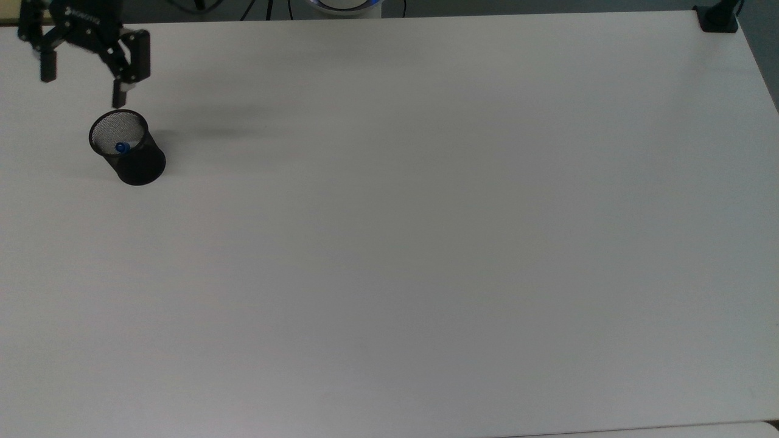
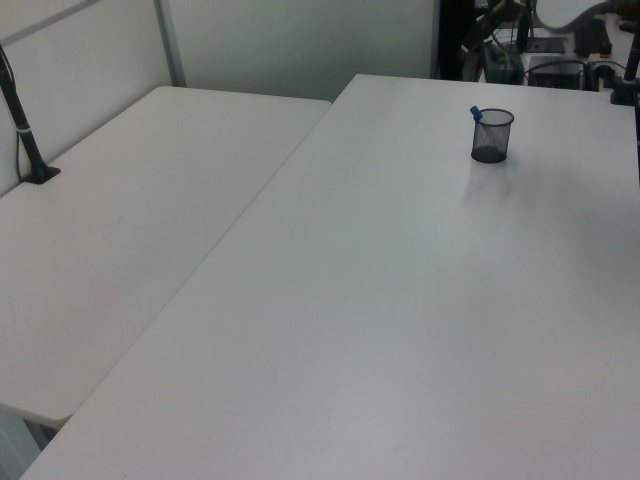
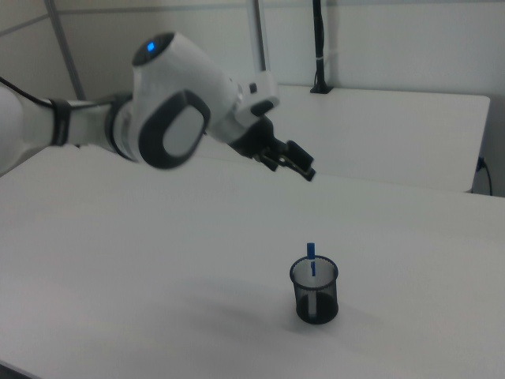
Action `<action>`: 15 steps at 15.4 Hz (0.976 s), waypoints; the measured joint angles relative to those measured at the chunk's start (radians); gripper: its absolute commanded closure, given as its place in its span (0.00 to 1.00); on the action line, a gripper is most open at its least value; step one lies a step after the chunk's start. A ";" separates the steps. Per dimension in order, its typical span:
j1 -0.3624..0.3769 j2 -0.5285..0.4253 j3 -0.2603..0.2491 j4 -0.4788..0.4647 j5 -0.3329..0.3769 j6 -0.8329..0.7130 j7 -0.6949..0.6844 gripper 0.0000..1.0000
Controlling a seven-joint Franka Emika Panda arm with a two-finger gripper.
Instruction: Insert the marker
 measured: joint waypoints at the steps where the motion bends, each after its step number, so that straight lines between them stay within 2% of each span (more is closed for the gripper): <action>1: 0.020 -0.011 0.006 0.041 0.001 -0.111 0.036 0.00; 4: 0.089 -0.024 0.010 0.185 0.055 -0.442 0.102 0.00; 6: 0.126 -0.025 0.009 0.263 0.106 -0.611 0.105 0.00; 8: 0.175 -0.026 0.005 0.316 0.124 -0.751 0.114 0.00; 9: 0.213 -0.026 -0.007 0.332 0.124 -0.806 0.126 0.00; 12: 0.358 -0.024 -0.089 0.341 0.124 -0.873 0.165 0.00; 15: 0.422 -0.014 -0.126 0.331 0.124 -0.876 0.167 0.00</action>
